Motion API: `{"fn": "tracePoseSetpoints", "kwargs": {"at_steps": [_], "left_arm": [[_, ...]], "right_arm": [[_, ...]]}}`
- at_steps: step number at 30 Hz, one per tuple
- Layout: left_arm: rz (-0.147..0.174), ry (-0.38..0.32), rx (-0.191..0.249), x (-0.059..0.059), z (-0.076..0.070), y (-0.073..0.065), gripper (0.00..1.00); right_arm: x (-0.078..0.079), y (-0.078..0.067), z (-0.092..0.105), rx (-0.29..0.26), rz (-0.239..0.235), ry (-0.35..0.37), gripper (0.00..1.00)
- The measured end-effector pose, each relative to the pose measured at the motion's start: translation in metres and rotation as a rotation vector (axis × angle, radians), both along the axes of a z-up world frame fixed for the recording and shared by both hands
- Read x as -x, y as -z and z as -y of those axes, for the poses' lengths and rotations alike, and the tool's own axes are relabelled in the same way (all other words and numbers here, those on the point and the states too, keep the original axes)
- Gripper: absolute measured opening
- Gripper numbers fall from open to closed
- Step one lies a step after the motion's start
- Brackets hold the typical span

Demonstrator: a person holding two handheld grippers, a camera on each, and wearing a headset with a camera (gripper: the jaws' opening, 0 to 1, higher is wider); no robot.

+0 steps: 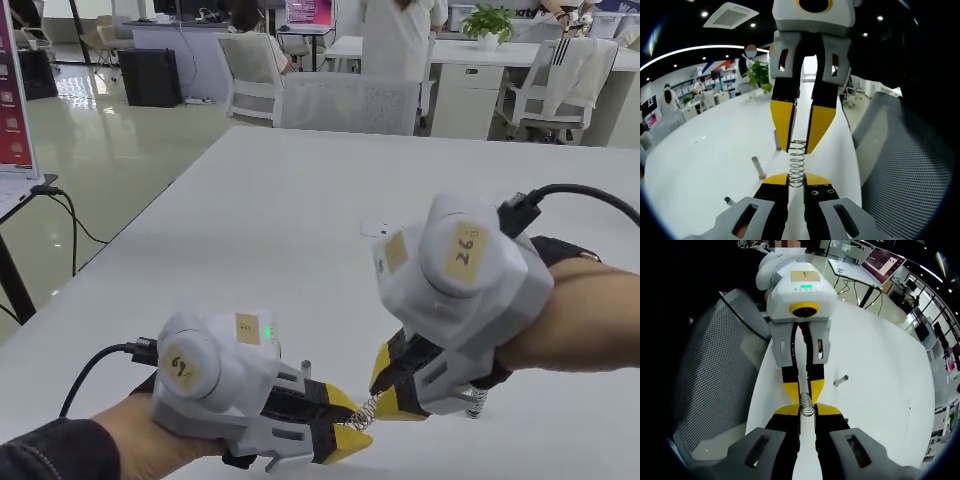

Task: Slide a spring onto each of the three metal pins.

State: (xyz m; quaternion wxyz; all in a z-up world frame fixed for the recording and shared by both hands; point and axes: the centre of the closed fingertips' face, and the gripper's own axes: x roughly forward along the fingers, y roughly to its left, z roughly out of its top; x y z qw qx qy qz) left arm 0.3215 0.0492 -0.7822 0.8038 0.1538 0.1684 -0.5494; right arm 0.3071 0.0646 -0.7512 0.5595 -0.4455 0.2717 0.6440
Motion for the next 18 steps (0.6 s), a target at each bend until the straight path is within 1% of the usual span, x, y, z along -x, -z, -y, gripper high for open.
{"fn": "tracePoseSetpoints", "kwargs": {"at_steps": [9,18], "left_arm": [[0.006,-0.001,0.002,-0.0007,0.0004,-0.0011,0.02],[0.004,-0.001,0.004,-0.0002,-0.0004,0.0000,0.02]], "right_arm": [[0.0005,-0.0028,-0.0051,-0.016,0.002,-0.006,0.07],[-0.0012,-0.0009,-0.0036,-0.022,-0.024,0.020,0.08]]}}
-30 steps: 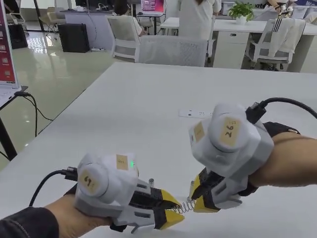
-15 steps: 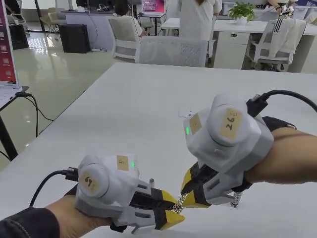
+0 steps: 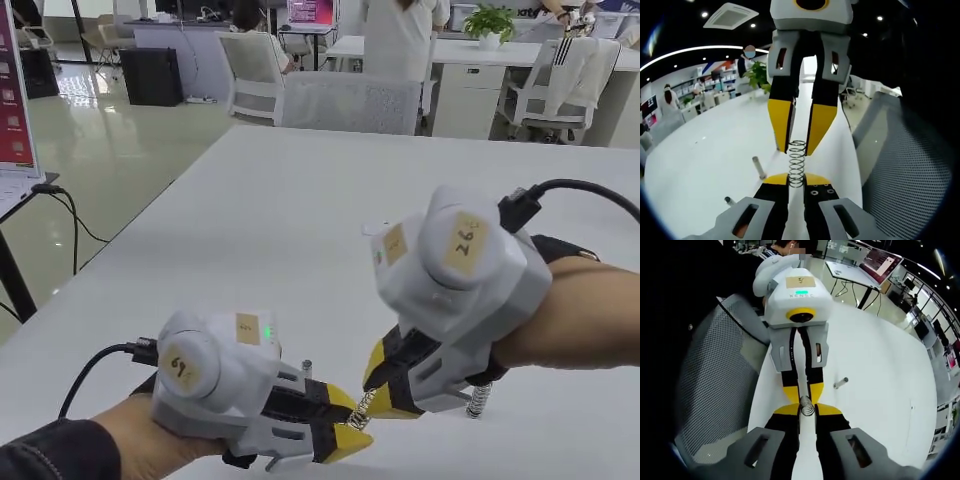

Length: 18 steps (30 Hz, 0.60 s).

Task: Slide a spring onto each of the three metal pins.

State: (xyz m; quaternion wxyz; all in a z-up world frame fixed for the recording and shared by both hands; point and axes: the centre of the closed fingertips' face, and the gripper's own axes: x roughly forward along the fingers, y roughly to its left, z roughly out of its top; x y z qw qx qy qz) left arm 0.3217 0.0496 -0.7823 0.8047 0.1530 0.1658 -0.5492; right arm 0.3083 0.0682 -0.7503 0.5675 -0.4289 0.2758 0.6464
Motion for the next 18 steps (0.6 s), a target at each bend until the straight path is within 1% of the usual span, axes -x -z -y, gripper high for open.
{"fn": "tracePoseSetpoints", "kwargs": {"at_steps": [6,7,11,18], "left_arm": [[0.002,0.000,0.001,0.0001,-0.0004,-0.0001,0.02],[0.001,0.000,0.000,0.0003,-0.0004,0.0000,0.02],[0.004,-0.001,0.006,0.0005,0.0002,-0.0013,0.02],[0.008,-0.002,0.023,0.0006,0.0009,-0.0049,0.02]], "right_arm": [[-0.0003,0.0012,-0.0003,-0.016,-0.015,0.017,0.10],[0.0008,0.0021,-0.0005,-0.018,-0.025,0.020,0.10],[0.0017,0.0051,-0.0011,-0.024,-0.035,0.023,0.11],[0.0003,0.0081,-0.0018,-0.035,-0.047,0.034,0.09]]}}
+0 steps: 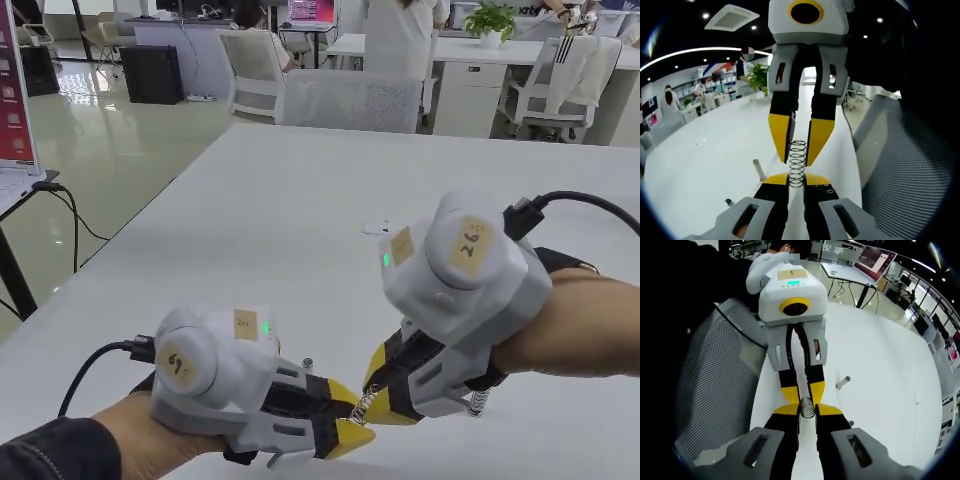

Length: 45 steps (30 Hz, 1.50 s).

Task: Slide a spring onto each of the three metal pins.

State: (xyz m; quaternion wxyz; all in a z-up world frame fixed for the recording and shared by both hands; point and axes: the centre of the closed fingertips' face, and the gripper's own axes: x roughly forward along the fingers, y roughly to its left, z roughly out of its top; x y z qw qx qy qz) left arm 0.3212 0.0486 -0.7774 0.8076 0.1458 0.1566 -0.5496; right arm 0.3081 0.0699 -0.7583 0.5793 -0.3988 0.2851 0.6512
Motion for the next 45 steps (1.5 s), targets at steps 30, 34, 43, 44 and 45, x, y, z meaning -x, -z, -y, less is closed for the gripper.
{"fn": "tracePoseSetpoints", "kwargs": {"at_steps": [30,34,43,44,45], "left_arm": [[0.000,-0.014,0.076,-0.002,0.003,-0.012,0.06],[-0.003,-0.025,0.070,-0.003,-0.001,-0.011,0.09],[-0.017,-0.057,0.067,-0.004,-0.016,-0.009,0.18],[-0.019,-0.060,0.066,-0.003,-0.018,-0.009,0.19],[-0.020,-0.063,0.065,-0.002,-0.020,-0.008,0.20]], "right_arm": [[-0.001,-0.003,-0.001,-0.003,-0.038,0.025,0.08],[-0.003,-0.003,0.002,0.008,-0.030,0.027,0.08],[-0.009,0.000,0.012,0.035,-0.018,0.041,0.08],[-0.010,0.000,0.013,0.039,-0.017,0.043,0.08],[-0.011,0.000,0.014,0.041,-0.015,0.044,0.08]]}}
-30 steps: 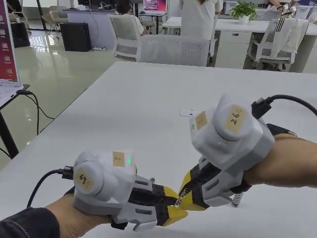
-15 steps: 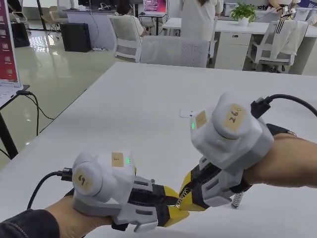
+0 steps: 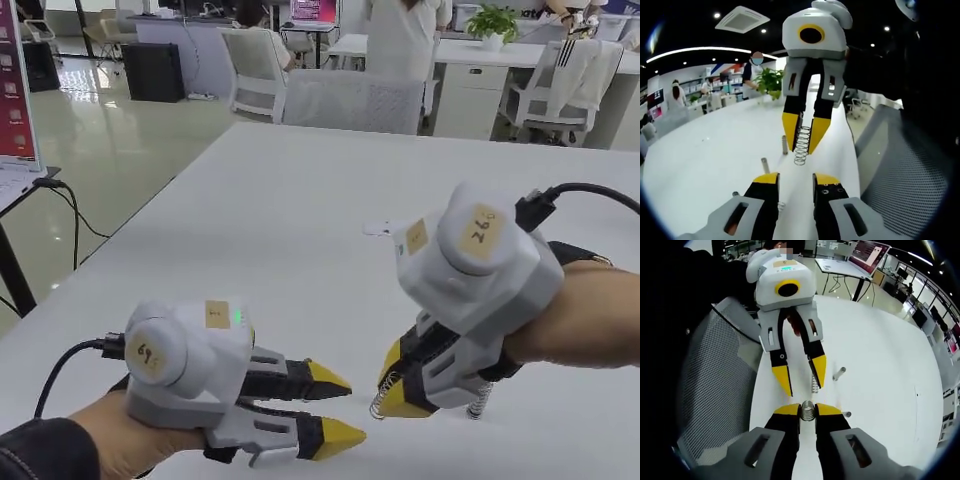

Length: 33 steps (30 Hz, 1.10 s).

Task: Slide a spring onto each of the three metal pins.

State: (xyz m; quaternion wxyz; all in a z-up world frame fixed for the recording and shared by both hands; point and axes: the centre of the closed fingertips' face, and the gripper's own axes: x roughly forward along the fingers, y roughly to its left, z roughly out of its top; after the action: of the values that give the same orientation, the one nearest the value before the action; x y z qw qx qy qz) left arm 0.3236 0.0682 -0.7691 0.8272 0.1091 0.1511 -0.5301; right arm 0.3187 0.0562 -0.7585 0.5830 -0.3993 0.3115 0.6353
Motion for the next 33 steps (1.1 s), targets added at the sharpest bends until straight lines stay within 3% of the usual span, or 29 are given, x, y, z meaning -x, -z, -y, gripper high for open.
{"fn": "tracePoseSetpoints", "kwargs": {"at_steps": [11,33], "left_arm": [[-0.027,-0.063,0.015,0.004,-0.018,0.004,0.29],[-0.024,-0.219,0.071,0.005,-0.050,-0.001,0.44]], "right_arm": [[-0.007,0.002,0.008,0.027,0.015,0.008,0.08],[-0.031,-0.003,0.021,0.071,0.049,0.031,0.08]]}}
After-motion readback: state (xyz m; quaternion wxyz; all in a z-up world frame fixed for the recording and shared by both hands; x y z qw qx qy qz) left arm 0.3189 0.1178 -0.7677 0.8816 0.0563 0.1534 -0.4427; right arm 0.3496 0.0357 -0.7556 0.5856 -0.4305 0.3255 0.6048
